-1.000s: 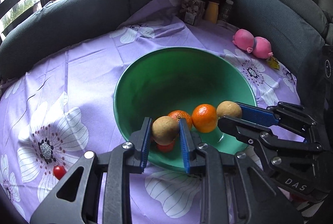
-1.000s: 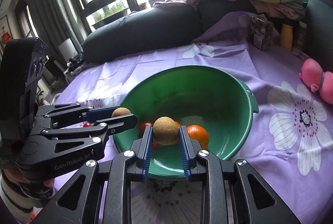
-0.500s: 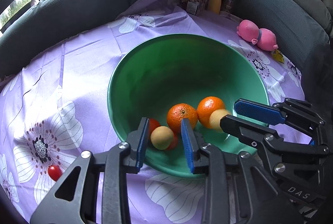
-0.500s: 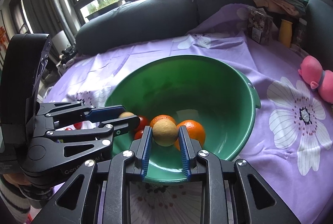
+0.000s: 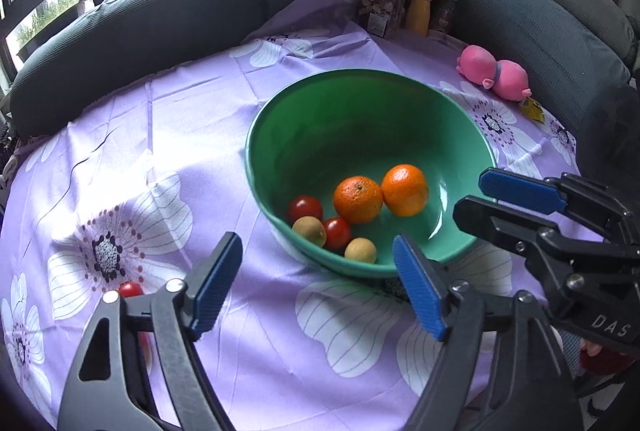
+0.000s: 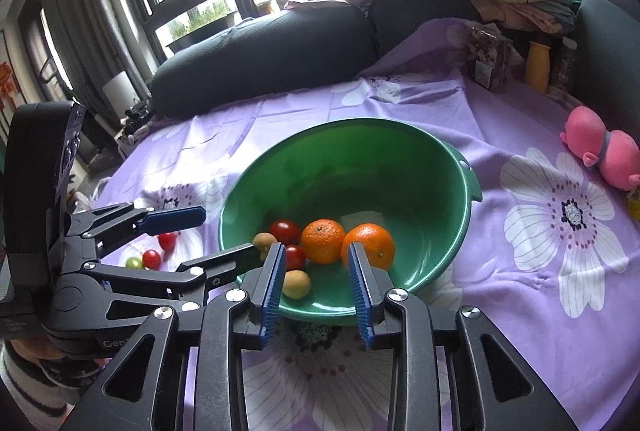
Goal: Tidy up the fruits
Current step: 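Open both tools to drop the kiwis into the bowl, then withdraw both tools toward the green mango and red tomatoes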
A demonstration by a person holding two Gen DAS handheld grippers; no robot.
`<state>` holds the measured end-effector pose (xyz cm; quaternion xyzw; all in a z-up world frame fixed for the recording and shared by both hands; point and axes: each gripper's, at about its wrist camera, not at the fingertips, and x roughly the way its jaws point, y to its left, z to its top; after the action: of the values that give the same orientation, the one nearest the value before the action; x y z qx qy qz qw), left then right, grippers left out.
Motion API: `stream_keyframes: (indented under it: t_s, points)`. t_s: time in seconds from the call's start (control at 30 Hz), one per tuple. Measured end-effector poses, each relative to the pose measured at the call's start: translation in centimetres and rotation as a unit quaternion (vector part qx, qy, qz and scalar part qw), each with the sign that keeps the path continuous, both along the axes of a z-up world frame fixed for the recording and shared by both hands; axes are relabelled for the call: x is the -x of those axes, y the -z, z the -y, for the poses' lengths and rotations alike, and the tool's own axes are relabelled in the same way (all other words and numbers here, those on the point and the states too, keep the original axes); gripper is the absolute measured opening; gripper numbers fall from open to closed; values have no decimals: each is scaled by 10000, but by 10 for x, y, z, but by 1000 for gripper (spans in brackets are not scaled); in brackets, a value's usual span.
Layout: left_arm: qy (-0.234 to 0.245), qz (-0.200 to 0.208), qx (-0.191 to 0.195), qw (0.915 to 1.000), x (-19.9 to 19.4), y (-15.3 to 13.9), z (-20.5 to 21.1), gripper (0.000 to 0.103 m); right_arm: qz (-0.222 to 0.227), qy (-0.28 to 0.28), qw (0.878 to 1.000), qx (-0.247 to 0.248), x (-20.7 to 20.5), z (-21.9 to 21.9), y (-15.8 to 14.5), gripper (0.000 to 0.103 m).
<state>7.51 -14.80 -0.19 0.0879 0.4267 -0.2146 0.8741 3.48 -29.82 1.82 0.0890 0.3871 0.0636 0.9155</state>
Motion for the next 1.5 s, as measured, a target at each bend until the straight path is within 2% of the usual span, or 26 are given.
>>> stream_keyframes:
  t_s: [0.17, 0.33, 0.53, 0.77, 1.03, 1.13, 1.33, 1.5]
  points:
    - [-293, -88, 37, 9995, 18, 3, -28, 84, -2, -195, 9997, -111, 11, -12, -3, 41]
    - [-662, -5, 33, 9978, 38, 1, -61, 89, 41, -602, 9981, -143, 21, -36, -6, 42]
    - [-1067, 58, 69, 9943, 61, 0, -99, 89, 12, -1052, 9944, -139, 27, -64, -7, 42]
    - [-1395, 145, 388, 9894, 84, -3, -147, 89, -142, -1530, 9879, -229, 24, -101, -1, 42]
    - [-2035, 157, 618, 9770, 101, -5, -202, 89, -369, -1920, 9804, -256, 7, -143, 13, 42]
    - [-2267, 169, 591, 9720, 107, -6, -217, 89, -386, -2088, 9766, -328, 4, -157, 18, 42]
    - [-2487, 194, 684, 9660, 112, -6, -239, 89, -603, -2332, 9702, -248, -3, -185, 29, 42]
    - [-2455, 171, 796, 9660, 103, -1, -245, 89, -614, -2444, 9675, -205, -2, -198, 30, 42]
